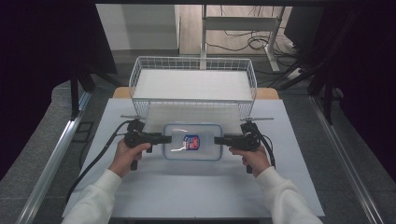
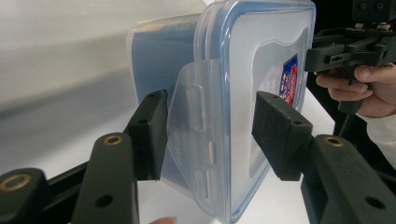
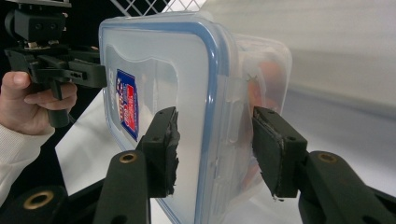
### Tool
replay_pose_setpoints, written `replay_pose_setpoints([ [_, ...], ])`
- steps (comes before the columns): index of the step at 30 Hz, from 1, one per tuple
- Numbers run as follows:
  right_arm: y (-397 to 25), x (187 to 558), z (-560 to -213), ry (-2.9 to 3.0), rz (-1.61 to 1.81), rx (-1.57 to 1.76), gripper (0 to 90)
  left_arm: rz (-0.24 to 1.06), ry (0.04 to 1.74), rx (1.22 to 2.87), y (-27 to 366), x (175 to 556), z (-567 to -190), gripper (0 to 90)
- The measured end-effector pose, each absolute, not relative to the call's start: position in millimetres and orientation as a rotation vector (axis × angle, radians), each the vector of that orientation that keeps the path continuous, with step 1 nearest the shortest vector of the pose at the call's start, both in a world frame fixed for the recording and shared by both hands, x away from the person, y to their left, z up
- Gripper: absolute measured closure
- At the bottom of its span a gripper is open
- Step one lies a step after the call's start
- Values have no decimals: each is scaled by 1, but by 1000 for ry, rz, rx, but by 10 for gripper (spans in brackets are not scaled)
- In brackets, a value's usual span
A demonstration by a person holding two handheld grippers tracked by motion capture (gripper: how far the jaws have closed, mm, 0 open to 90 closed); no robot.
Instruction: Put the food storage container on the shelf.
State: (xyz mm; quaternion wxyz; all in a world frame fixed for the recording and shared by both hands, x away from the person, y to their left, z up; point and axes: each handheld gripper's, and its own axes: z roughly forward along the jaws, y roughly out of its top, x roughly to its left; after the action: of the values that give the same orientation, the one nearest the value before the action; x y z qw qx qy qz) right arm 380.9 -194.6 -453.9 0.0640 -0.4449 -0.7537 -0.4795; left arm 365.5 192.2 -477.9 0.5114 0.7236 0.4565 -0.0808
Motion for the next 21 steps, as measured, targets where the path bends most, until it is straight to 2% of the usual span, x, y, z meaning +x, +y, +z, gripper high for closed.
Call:
replay_pose_setpoints([
  [11,-191,421,-472,-2262,-1449,-1330,518,-178,1132,1735,193,395,-491,467],
  [21,-190,429,-484,-2218,-1453,-1376,512,-202,1163,1721,194,404,-501,463],
])
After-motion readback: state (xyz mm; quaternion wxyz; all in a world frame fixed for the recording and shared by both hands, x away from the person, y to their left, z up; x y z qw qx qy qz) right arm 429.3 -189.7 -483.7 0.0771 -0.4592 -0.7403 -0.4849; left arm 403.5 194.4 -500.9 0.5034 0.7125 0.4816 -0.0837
